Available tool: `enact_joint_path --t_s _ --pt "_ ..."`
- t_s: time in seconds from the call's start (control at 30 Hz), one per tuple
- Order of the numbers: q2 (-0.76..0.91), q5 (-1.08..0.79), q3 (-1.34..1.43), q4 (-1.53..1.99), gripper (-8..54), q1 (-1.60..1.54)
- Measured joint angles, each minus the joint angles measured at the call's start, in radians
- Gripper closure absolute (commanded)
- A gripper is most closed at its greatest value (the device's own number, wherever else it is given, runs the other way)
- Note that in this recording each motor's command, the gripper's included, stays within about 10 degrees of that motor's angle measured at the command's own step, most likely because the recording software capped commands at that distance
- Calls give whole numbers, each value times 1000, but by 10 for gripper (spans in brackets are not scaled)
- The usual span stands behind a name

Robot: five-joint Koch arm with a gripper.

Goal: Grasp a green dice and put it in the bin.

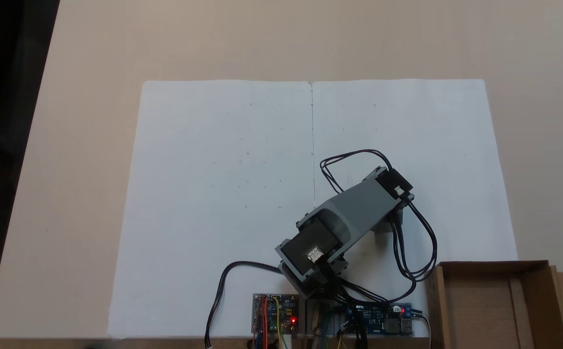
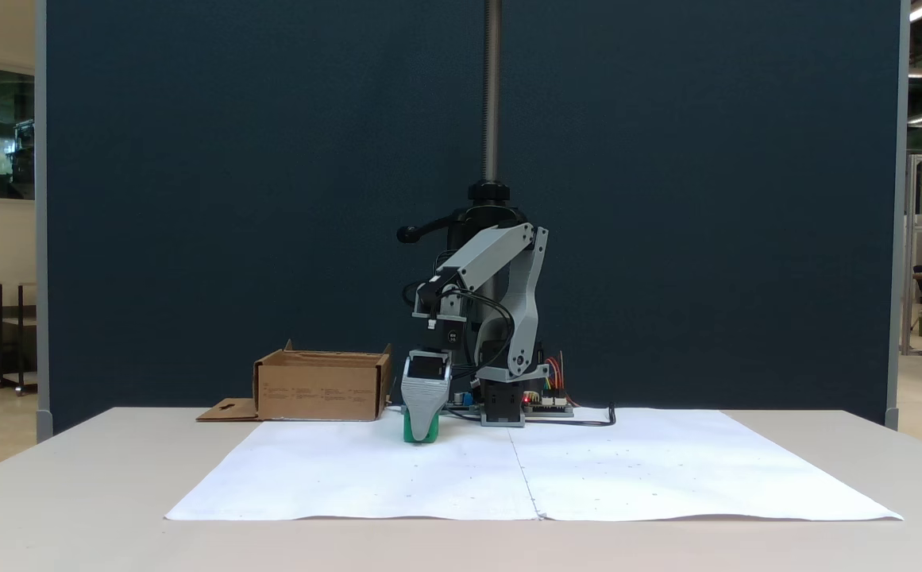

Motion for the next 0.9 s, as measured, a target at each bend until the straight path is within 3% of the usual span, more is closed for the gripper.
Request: enact_joint_path --t_s 0.7,0.8,0.9 --pt "-17 0 12 -60 167 0" --pt "-17 0 12 -63 230 0" --pt "-17 0 12 -63 231 -2"
